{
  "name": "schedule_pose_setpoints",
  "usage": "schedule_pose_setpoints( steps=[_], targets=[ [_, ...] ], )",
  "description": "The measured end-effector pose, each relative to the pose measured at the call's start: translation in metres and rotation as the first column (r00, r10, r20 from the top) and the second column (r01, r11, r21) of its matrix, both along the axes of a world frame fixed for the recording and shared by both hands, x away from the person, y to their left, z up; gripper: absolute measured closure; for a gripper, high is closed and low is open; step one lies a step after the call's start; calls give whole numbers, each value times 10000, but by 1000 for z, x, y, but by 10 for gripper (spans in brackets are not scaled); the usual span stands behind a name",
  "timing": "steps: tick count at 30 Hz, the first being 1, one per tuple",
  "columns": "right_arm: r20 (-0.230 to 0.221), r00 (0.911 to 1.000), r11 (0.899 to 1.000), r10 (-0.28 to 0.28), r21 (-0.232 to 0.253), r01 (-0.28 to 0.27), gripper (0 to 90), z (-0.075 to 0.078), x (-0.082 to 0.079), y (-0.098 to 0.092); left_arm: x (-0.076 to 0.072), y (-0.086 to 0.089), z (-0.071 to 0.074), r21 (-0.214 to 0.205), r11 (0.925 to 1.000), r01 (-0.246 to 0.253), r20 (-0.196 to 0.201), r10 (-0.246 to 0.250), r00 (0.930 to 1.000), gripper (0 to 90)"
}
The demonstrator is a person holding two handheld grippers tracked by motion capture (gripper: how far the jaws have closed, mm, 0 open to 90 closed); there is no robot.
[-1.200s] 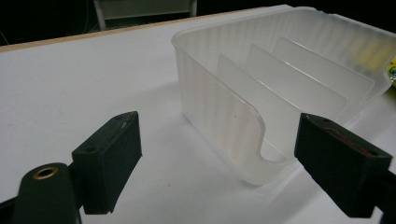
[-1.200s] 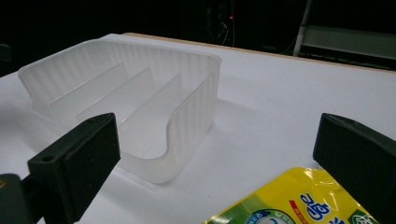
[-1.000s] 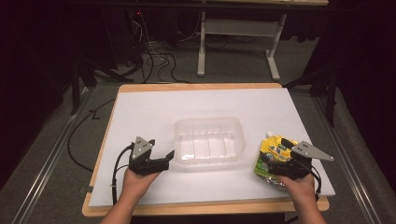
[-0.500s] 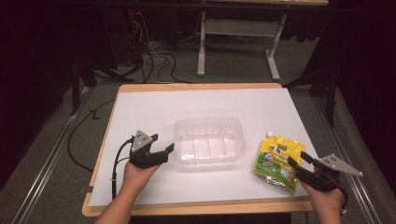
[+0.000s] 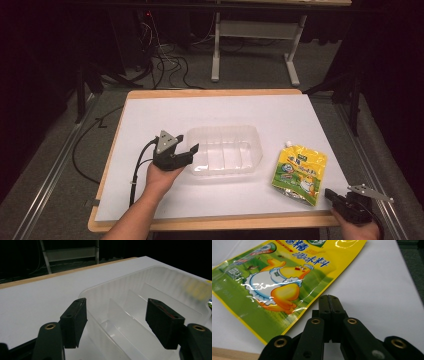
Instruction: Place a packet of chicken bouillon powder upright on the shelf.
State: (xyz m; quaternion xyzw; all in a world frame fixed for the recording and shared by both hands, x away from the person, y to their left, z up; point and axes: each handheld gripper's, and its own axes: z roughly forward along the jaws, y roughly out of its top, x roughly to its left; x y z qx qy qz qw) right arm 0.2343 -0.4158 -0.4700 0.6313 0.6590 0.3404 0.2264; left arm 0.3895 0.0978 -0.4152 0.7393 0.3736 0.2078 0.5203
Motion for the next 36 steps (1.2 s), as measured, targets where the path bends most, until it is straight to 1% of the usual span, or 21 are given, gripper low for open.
schedule_pose_setpoints(
  steps=[2, 8, 9, 11, 14, 15, 16, 20, 21, 22, 23, 26, 27, 28, 29, 30, 31, 32, 33, 35, 36],
  targets=[
    [-273, 9995, 9998, 179, 125, -176, 900, -4, 3, 4, 0, -1, 0, -45, 10000, 37, -84, -37, 10000, 342],
    [-246, 9986, 9988, 461, 164, -457, 900, -5, 7, 12, 0, 2, -1, -117, 9999, 31, -125, -32, 9999, 340],
    [-281, 9979, 9976, 589, 385, -578, 900, -5, 8, 13, 0, 4, -1, -90, 10000, 11, -135, -13, 9999, 340],
    [-298, 9976, 9972, 620, 426, -607, 900, -5, 9, 14, 0, 5, -1, -96, 10000, -11, -136, 9, 9999, 340],
    [-373, 9944, 9945, 985, 394, -971, 900, -5, 12, 21, -2, 8, 0, -158, 9999, -47, -149, 45, 9999, 341],
    [-373, 9944, 9945, 985, 394, -971, 900, -5, 12, 21, -2, 9, 0, -171, 9998, -73, -151, 70, 9999, 341],
    [-392, 9915, 9918, 1238, 355, -1225, 900, -5, 14, 26, -2, 10, 0, -201, 9998, -90, -209, 86, 9997, 341],
    [-354, 9843, 9847, 1732, 236, -1724, 900, -5, 17, 38, -2, 9, -1, -63, 10000, -61, -217, 60, 9997, 341],
    [-370, 9820, 9827, 1852, 98, -1849, 900, -5, 18, 41, -2, 9, -2, 4, 10000, -36, -218, 36, 9998, 342],
    [-370, 9820, 9827, 1852, 98, -1849, 900, -5, 18, 41, -2, 9, -2, 4, 10000, -36, -218, 36, 9998, 345],
    [-282, 9819, 9822, 1870, -125, -1874, 900, -2, 19, 44, -2, 9, -2, 48, 10000, -28, -207, 29, 9998, 350],
    [-24, 9834, 9834, 1815, -60, -1816, 900, 2, 19, 43, -3, 9, -3, 129, 9999, -7, -166, 10, 9999, 351],
    [261, 9861, 9863, 1640, -238, -1634, 867, 6, 21, 41, -4, 10, -3, 136, 9999, 6, -162, -4, 9999, 352],
    [393, 9860, 9866, 1617, -279, -1607, 846, 7, 23, 41, -4, 10, -3, 136, 9999, 6, -162, -4, 9999, 352],
    [488, 9882, 9893, 1451, -200, -1443, 812, 8, 25, 40, -6, 13, -4, 169, 9999, 25, -179, -22, 9998, 352],
    [488, 9882, 9893, 1451, -200, -1443, 812, 8, 25, 40, -6, 13, -4, 169, 9999, 25, -179, -22, 9998, 352],
    [783, 9895, 9926, 1217, -127, -1211, 737, 10, 31, 36, -8, 17, -6, 217, 9998, -27, -205, 31, 9998, 352],
    [900, 9903, 9943, 1063, -21, -1066, 692, 11, 34, 34, -8, 17, -6, 217, 9998, -27, -205, 31, 9998, 352],
    [1061, 9897, 9953, 963, 19, -970, 654, 11, 38, 32, -10, 21, -7, 229, 9997, -55, -231, 60, 9997, 352],
    [1193, 9914, 9976, 530, 375, -579, 596, 12, 46, 26, -17, 32, -8, 228, 9996, -164, -304, 171, 9994, 348],
    [1353, 9899, 9975, 425, 510, -498, 571, 13, 51, 23, -19, 36, -9, 211, 9996, -196, -348, 203, 9992, 346]
  ],
)
